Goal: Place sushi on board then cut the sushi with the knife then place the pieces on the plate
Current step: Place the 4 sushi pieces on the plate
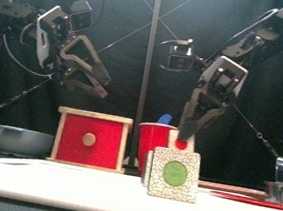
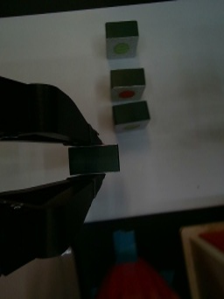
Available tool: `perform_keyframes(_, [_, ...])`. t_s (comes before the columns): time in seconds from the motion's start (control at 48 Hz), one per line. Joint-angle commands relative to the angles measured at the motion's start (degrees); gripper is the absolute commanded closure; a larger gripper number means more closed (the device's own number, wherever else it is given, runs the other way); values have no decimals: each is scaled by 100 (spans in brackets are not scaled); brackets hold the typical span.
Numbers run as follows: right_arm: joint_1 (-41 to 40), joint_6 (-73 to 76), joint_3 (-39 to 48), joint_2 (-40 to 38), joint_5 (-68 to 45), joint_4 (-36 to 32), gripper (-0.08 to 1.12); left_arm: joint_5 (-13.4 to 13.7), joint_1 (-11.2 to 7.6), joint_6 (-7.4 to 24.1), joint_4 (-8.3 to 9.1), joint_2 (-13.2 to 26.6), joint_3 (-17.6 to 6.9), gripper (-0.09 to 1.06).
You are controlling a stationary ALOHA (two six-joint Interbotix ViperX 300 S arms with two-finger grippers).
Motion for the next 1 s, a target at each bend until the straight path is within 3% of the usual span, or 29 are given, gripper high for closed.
perform_keyframes(0.021, [-334,9,281,-782,149,-18,50,-53,0,-9,0,-70,-70,14])
perform_keyframes(0.188, [-1037,9,844,-1608,220,-9,50,-53,18,9,0,-70,-97,14])
perform_keyframes(0.333, [-1696,-9,1099,-1775,202,-185,50,-53,44,9,9,-70,-97,14])
perform_keyframes(0.708, [-2241,0,870,-334,-439,-835,49,-44,9,-18,0,-70,-114,14])
perform_keyframes(1.0, [-2268,-9,703,167,-519,-879,20,-44,0,-9,0,-79,-123,14])
